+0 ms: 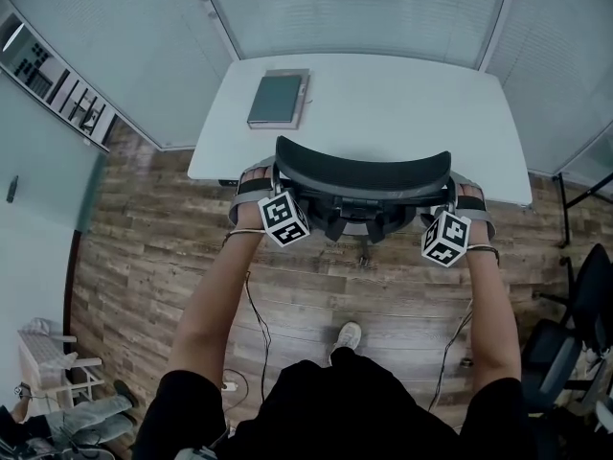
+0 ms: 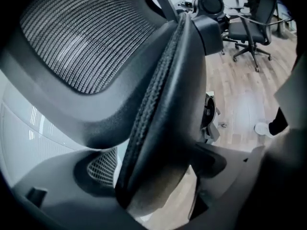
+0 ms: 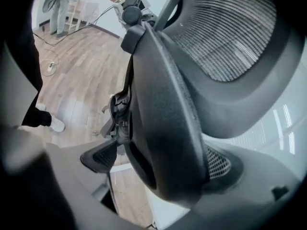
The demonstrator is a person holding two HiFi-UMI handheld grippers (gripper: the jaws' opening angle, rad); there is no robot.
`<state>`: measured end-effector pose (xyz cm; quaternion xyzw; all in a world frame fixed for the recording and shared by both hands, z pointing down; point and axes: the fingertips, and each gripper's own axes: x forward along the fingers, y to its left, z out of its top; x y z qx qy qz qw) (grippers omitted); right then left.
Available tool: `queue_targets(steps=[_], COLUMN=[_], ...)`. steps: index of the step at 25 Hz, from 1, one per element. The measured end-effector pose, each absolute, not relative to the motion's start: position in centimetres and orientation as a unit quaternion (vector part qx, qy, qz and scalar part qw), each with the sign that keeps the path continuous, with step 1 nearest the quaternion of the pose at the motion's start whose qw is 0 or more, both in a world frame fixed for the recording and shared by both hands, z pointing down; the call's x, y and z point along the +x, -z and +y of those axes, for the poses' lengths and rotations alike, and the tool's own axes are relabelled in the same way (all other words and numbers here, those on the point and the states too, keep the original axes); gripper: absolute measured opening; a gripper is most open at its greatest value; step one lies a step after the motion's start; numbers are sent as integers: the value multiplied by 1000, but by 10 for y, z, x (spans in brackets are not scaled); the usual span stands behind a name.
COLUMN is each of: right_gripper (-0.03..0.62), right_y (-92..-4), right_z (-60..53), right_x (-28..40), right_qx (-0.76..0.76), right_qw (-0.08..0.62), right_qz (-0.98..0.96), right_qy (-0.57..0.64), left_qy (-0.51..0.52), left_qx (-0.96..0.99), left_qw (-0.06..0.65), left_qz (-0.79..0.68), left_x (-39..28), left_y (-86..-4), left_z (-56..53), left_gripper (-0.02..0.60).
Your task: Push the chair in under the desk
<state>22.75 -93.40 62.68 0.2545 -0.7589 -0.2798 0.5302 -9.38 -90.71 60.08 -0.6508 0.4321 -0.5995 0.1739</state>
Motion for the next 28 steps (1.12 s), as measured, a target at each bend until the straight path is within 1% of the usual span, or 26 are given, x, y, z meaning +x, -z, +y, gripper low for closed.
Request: queue_targets(steps=[3,6,9,12,13,15,17,19,21,22,23,24,28], right_gripper=[526,525,525,518,496,416,325,210,127,35,6,5,2], right_y=[-602,-581,-565,-544,-535,-515,-500,-488,-480,-476,-474,-472,-465], right_z=[-918,-888,-848,-811,-800,-784,-772,-764,-760,-760,-760,-760,-766], right_x=[235,243,238,226,221,211,204,201,200,201,202,204,218], right_qx=[296,326,347,372,378,392,410,428,445,455,463,469,489], right_qw=[486,443,395,329,303,251,204,165,140,129,117,105,75], right_qz=[-782,-806,-830,-856,-865,-878,-884,-885,-881,-878,-876,-875,-869], right_qy=[254,220,186,147,133,112,94,80,78,75,67,56,27], left_qy=[580,535,465,373,336,268,212,166,137,127,118,108,76], left_qx=[-653,-661,-684,-714,-725,-740,-746,-748,-747,-746,-745,-747,-761], left_qw=[177,181,149,98,81,59,52,48,42,40,38,33,3], left_qz=[454,494,542,584,595,614,630,641,649,652,655,656,644], left_x=[-99,-101,-97,-86,-80,-69,-63,-59,-55,-53,-51,-49,-37], left_y=[-586,-568,-552,-538,-531,-515,-498,-482,-472,-470,-469,-469,-476], left_z=[-893,-863,-828,-797,-788,-773,-761,-755,-753,-752,-751,-751,-748], left_gripper=[457,457,457,456,454,425,347,252,178,132,69,16,12])
